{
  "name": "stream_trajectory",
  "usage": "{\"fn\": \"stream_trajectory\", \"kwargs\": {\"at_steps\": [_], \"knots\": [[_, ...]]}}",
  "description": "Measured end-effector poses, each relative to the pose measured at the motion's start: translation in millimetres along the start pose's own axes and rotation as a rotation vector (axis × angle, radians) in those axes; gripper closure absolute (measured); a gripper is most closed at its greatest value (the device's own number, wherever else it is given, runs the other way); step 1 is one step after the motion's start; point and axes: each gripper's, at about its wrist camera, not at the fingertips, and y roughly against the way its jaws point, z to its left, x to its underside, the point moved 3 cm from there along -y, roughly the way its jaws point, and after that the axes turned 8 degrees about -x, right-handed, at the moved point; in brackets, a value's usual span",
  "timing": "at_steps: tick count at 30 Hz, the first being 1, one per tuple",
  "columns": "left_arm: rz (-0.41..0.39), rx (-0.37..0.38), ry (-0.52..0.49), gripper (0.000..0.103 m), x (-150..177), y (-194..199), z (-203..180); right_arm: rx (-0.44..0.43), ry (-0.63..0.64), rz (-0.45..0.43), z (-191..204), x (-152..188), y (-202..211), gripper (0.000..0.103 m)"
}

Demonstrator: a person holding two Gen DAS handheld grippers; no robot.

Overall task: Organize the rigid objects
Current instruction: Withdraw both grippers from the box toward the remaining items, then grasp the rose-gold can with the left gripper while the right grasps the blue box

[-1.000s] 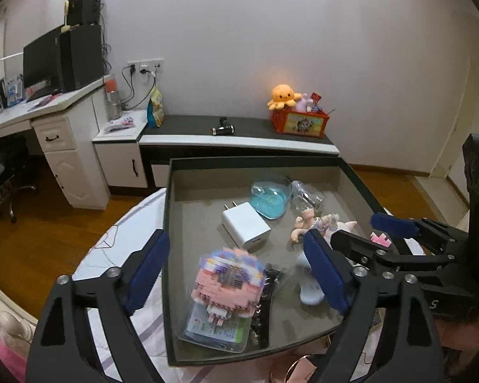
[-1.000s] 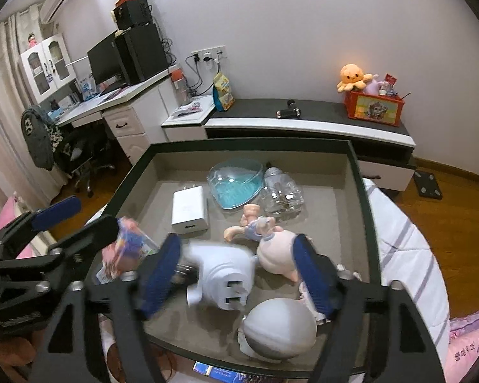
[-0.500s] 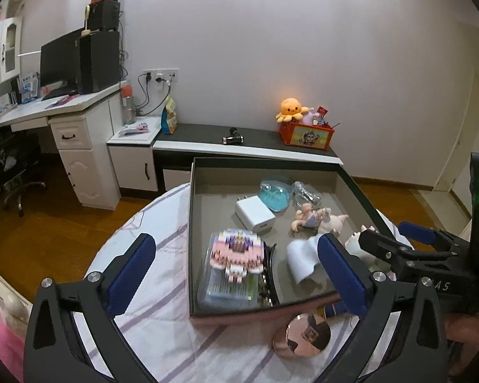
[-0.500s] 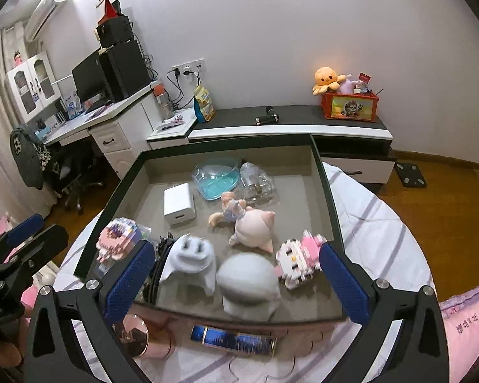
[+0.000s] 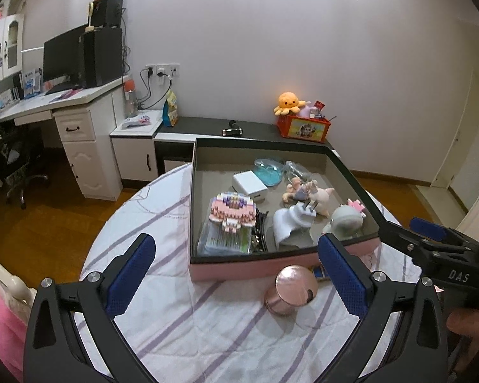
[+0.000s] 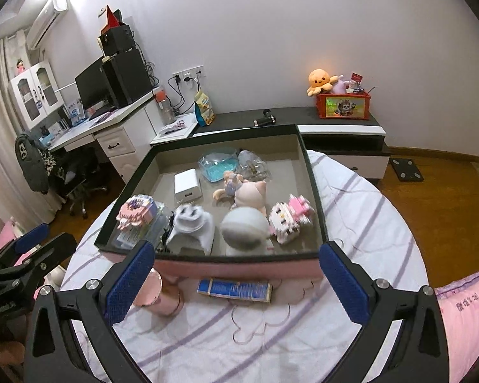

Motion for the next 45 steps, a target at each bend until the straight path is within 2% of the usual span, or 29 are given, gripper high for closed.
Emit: {"fn": "stream_trajectory", "kwargs": {"at_steps": [13,23,29,36,45], "knots": [[0.035,0.001,-0.013,0.0,31.3,15.7,-9.0,0.012,-0.038,0.029,-11.1,48.4,24.5,0.0],[0.1,0.005,-0.017,0.0,68.1,16.1,-10.0,0.02,-0.067,0.083,-15.8,83.3,26.1,0.0],[0.117,0.001,-0.018,0.0,82.6,19.7,-10.1,0.015,-0.059,0.088,-10.9,87.0,26.5,0.0],[0.122,0.009,-0.027,0.0,82.4,16.5,-16.0,0.013,-0.057,0.097,-8.2,87.7,20.3,0.0],[0.16,0.005,-0.059,0.0,79.2,-20.6,-36.9,0.042,-0.085,0.12,-22.7,84.0,4.2,0.0]]}}
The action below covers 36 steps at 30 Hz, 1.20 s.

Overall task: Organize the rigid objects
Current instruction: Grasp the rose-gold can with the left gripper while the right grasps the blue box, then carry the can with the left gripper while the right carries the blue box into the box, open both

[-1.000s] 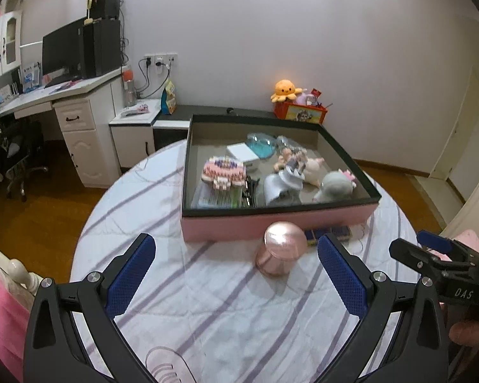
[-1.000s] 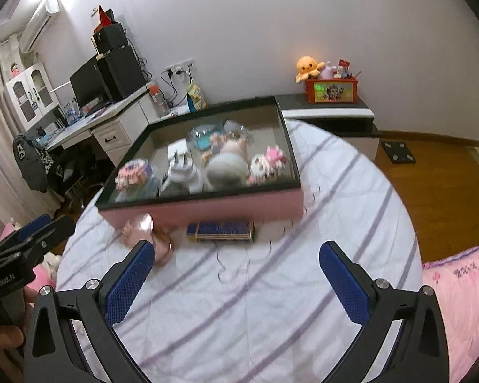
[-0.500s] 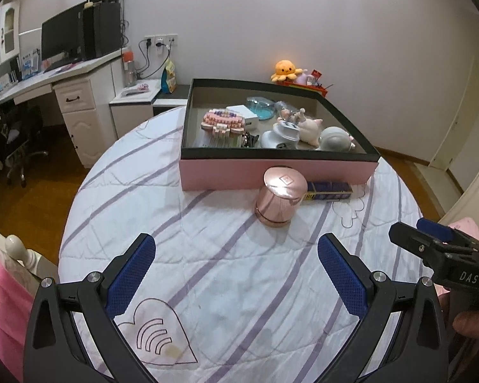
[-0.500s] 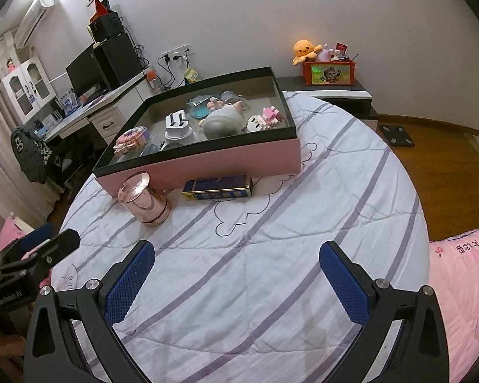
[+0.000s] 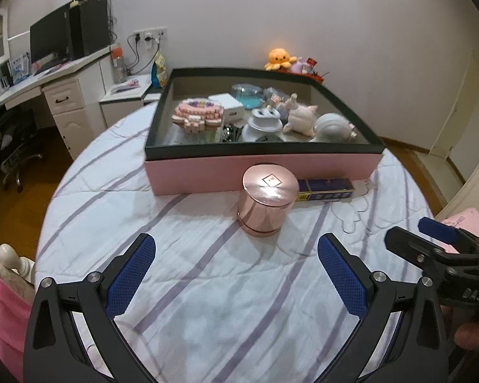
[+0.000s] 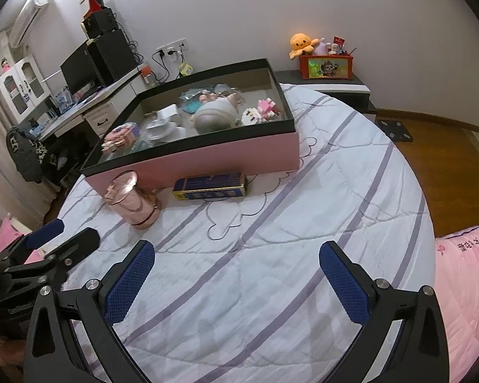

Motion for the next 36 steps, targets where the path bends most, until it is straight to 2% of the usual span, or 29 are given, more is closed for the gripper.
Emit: {"fn": "stream_trajectory", "kwargs": {"at_steps": [7,9,11,12,13,14,17,22,23,25,28,30,32,33,34,36], "knots": [[0.042,-0.011,0.008,0.001,-11.2,-42.2,-6.5,0.011,-0.025,0.031,-12.3,-7.3,-23.3,0.0],[0.055,-0.007,0.007,0.006,-12.2,-51.9,-6.5,0.009,-0.025,0.039,-12.4,-10.2,-29.7,0.0],[0.084,0.05,0.017,0.026,-11.9,-61.7,-4.8,0.005,-0.022,0.047,-11.3,-14.0,-37.0,0.0],[0.081,0.054,0.015,0.031,-12.3,-62.4,-3.2,0.003,-0.02,0.05,-10.6,-15.8,-40.3,0.0],[0.068,0.048,-0.003,0.045,-13.6,-61.0,-2.2,-0.002,-0.018,0.054,-8.9,-18.4,-45.0,0.0],[0.069,0.053,-0.012,0.054,-14.3,-61.3,-1.2,-0.005,-0.015,0.057,-7.2,-20.2,-48.5,0.0],[0.073,0.073,-0.012,0.054,-15.4,-61.8,5.6,-0.018,-0.002,0.07,0.8,-25.9,-61.5,0.0],[0.061,0.036,-0.02,0.05,-15.5,-61.3,8.6,-0.024,0.008,0.079,13.7,-34.2,-78.9,0.0],[0.06,0.015,-0.023,0.04,-16.6,-63.1,9.1,-0.019,0.01,0.078,15.2,-35.9,-81.1,0.0],[0.061,-0.008,-0.022,0.031,-19.3,-68.5,11.0,-0.009,0.02,0.073,17.9,-39.0,-86.1,0.0],[0.065,-0.018,-0.047,0.032,-19.4,-73.2,7.8,0.032,0.053,0.057,22.6,-39.6,-94.2,0.0],[0.061,-0.013,-0.059,0.037,-18.8,-72.6,5.6,0.047,0.073,0.056,24.5,-38.8,-95.4,0.0],[0.057,-0.007,-0.069,0.042,-17.6,-71.1,4.4,0.064,0.086,0.052,24.4,-38.7,-93.0,0.007],[0.054,-0.01,-0.075,0.045,-16.9,-69.9,3.8,0.07,0.091,0.051,23.4,-38.1,-91.0,0.013],[0.048,-0.002,-0.07,0.055,-17.1,-68.4,4.7,0.089,0.111,0.057,22.7,-36.2,-88.9,0.019],[0.052,0.013,-0.052,0.055,-17.1,-67.3,8.4,0.074,0.124,0.057,20.9,-32.7,-85.7,0.019]]}}
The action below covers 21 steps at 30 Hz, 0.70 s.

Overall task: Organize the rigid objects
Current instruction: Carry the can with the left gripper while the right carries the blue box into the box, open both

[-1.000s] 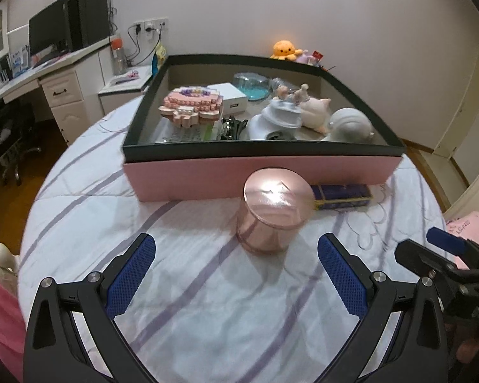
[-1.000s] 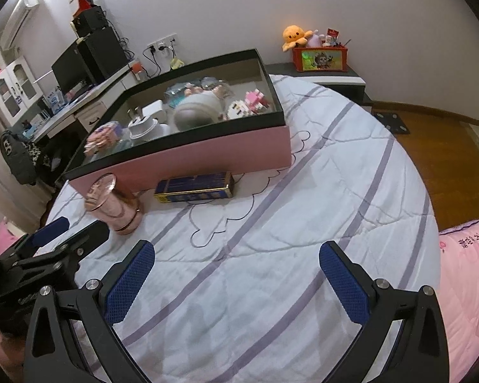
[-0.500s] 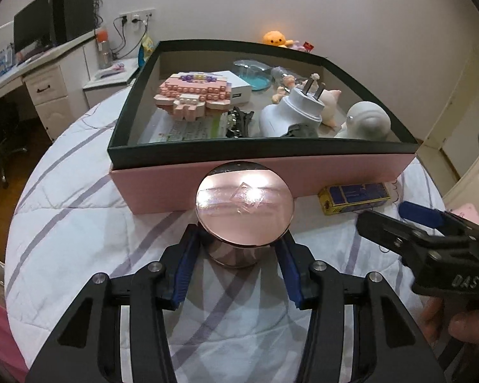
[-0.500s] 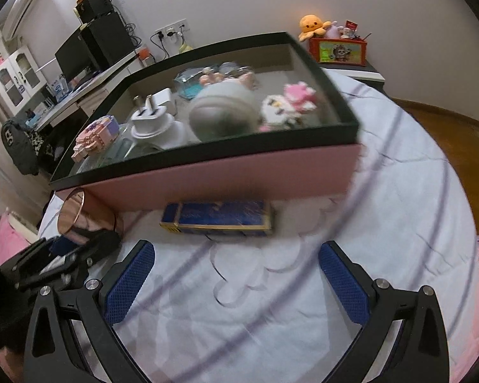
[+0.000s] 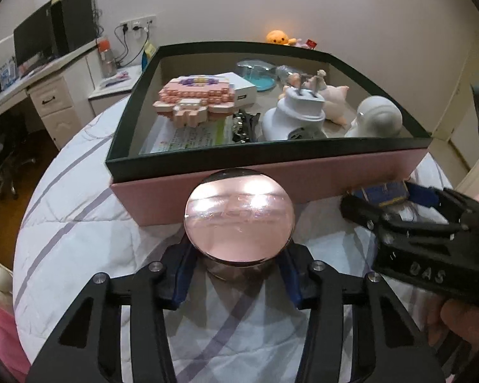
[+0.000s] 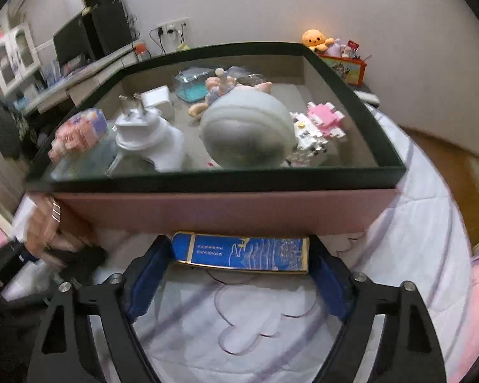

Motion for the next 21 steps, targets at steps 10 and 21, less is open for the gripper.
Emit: {"fn": "stream_trajectory", "kwargs": {"at_steps": [10,21], "knots": [[0.0,0.012,0.025,0.055,8.4,13.3,8.1,-0.055,-0.046,-0.032,-7.6,15.3,32.8,0.019],[-0.095,0.037,0.025,0.055,-23.1,50.7,13.2,-0.111,-0.012,-0.144,-3.5,-29.3,76.6,0.019]]}}
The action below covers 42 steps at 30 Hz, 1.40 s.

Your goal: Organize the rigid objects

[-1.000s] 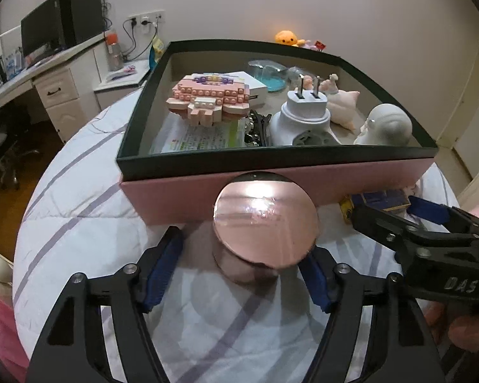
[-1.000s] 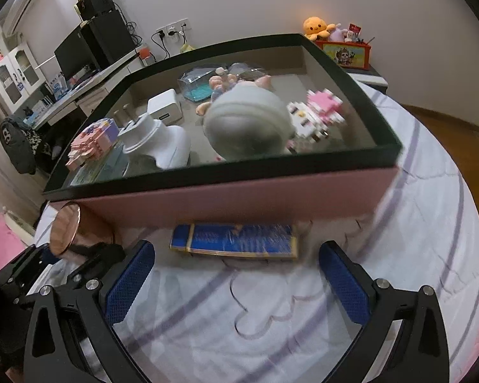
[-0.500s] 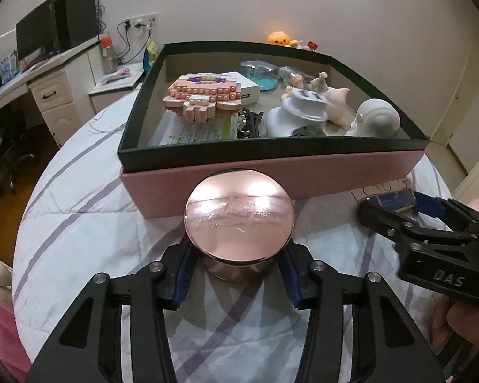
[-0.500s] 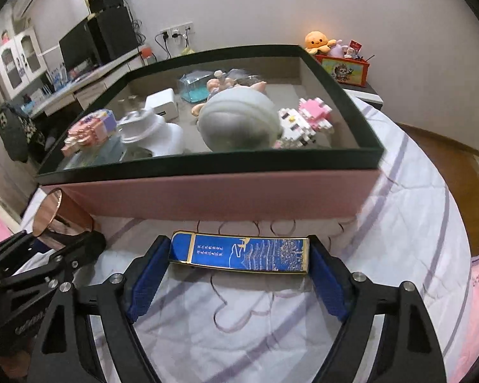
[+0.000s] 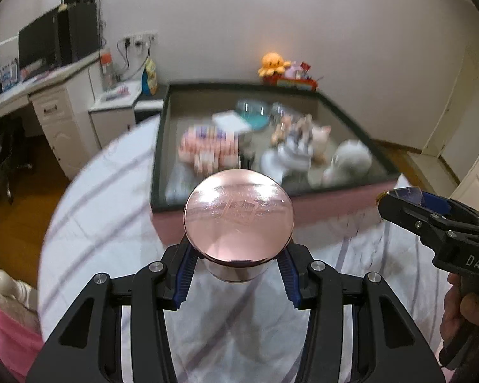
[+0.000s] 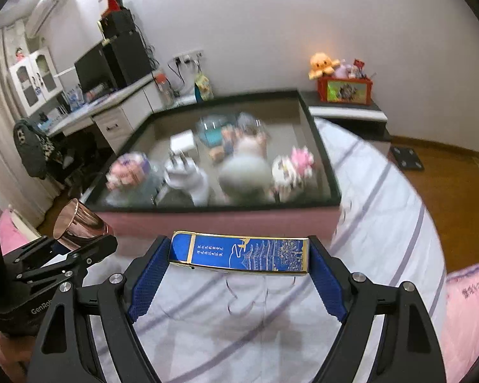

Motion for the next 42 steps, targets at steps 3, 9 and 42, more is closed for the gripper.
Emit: {"fn": "stream_trajectory", "kwargs": {"at_steps": [3,9,42], "knots": [[-0.048,0.0,0.0,0.055,-24.2,7.0,3.1,0.004,0.018,-0.036,-0.3,-20.1,5.0,0.019],[-0.119,-0.007,0.013,0.055,-73.5,7.3,7.5,0.001,0.043,-0.083,-5.3,-66.7,0.2,0.019],[-0.145,-0.138,-0.002,0.001,-119.3,-32.5,1.6,0.026,-0.013,0.003,-25.5,-98.0,-74.8,0.0]]}}
